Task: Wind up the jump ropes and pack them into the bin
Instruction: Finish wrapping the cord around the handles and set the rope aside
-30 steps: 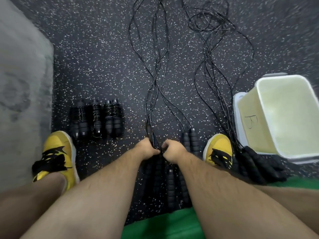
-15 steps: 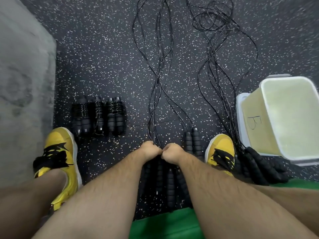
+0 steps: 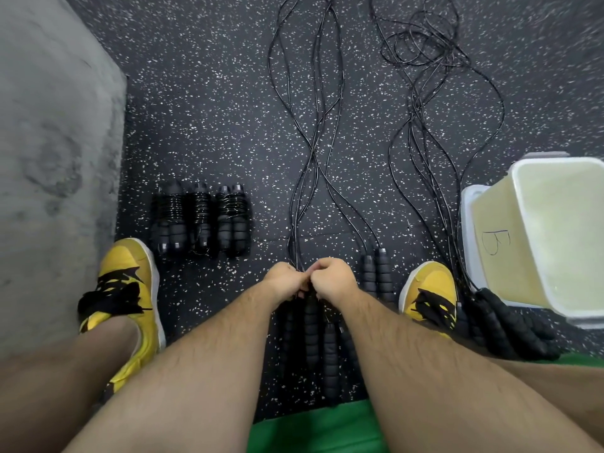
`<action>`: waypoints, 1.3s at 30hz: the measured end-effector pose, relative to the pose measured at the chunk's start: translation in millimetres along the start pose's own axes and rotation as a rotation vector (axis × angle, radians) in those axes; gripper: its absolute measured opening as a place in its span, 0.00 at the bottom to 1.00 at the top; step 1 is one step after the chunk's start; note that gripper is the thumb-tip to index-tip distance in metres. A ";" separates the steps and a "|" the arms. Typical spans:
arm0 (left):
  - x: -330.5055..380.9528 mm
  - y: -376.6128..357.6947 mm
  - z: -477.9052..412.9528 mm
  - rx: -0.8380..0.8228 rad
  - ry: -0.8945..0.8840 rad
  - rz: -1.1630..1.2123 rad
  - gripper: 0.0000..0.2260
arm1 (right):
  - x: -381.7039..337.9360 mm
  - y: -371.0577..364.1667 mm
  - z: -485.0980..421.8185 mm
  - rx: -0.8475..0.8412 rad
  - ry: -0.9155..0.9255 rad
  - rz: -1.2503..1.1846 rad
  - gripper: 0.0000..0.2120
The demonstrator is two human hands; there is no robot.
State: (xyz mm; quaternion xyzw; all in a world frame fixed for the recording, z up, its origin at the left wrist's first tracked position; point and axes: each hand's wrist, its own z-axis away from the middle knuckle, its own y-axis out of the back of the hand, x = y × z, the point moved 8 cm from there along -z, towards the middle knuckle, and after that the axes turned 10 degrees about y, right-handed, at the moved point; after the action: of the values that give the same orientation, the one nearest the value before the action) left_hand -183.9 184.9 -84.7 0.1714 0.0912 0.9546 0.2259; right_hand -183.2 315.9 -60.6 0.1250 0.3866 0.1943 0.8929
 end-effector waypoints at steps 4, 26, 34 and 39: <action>-2.2 -0.2 -2.0 -0.020 0.047 0.103 0.07 | 2.0 -6.6 -5.6 0.020 -0.036 -0.064 0.10; -10.6 9.6 -12.4 0.086 0.034 -0.005 0.04 | 20.2 -26.5 0.7 -0.216 -0.065 0.195 0.10; 5.5 16.7 -12.2 -0.019 -0.021 0.623 0.14 | -4.5 -41.9 5.8 -0.341 -0.087 -0.022 0.05; 17.3 32.2 8.4 -0.070 -0.047 0.676 0.12 | -41.3 -7.4 -0.3 0.046 -0.013 -0.278 0.10</action>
State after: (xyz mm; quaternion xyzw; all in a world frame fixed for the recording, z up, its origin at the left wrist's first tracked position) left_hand -208.2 165.4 -63.9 0.2062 -0.0089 0.9738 -0.0958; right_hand -207.5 290.9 -37.1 0.0917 0.3987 0.0590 0.9106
